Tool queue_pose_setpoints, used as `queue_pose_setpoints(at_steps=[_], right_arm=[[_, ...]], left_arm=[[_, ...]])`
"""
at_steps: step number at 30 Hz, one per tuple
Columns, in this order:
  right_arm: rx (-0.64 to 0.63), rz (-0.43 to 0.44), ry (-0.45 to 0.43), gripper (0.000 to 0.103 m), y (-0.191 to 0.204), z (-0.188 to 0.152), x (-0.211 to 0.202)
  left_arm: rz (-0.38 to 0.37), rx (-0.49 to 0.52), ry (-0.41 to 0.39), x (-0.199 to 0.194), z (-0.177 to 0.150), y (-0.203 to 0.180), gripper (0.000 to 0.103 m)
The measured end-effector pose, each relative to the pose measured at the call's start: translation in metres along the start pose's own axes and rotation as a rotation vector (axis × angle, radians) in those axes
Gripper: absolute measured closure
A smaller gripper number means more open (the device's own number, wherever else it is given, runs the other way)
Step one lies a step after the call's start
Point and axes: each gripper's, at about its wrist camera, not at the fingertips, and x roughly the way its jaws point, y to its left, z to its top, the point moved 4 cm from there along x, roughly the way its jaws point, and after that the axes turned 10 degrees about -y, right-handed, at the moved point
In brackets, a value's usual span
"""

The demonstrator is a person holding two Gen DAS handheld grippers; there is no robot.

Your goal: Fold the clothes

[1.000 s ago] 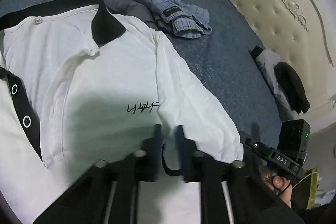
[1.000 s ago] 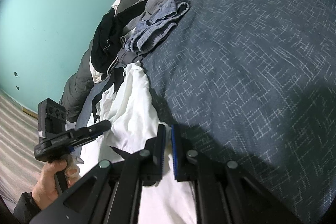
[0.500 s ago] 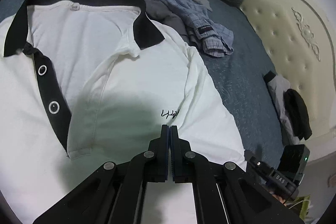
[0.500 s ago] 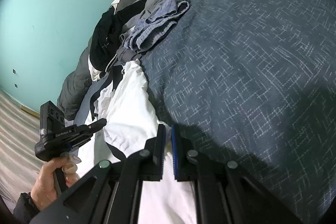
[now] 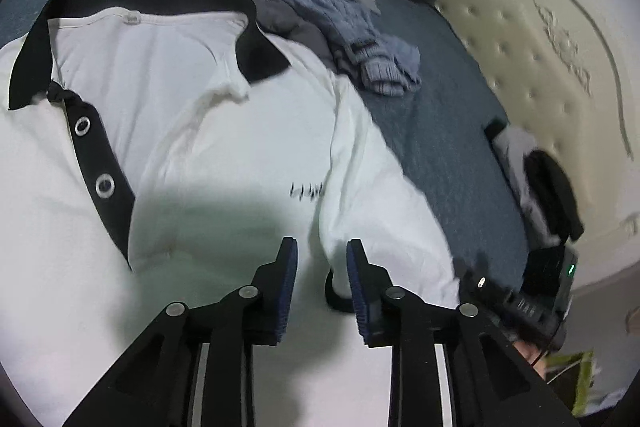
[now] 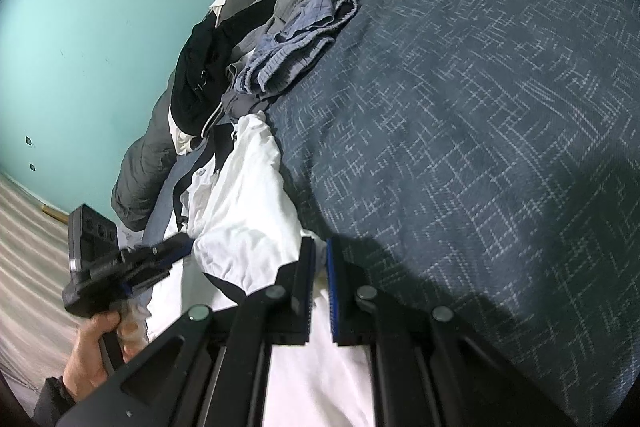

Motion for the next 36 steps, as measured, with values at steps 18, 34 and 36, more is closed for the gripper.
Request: queue_pose_setpoints(at_steps=[18,34,36], right_arm=[[-0.019,-0.004,0.001,0.097,0.003,0.0,0.001],[0.007,0.041,-0.034,0.075,0.024,0.003,-0.019],[-0.029,0.058,-0.024,0.075,0.035,-0.002,-0.019]], left_arm=[[0.068,0.043,0.062,-0.002,-0.008,-0.004,0.096],[0.116,0.026,0.045,-0.009,-0.005,0.003,0.074],[0.118,0.04,0.037,-0.012,-0.005,-0.001,0.073]])
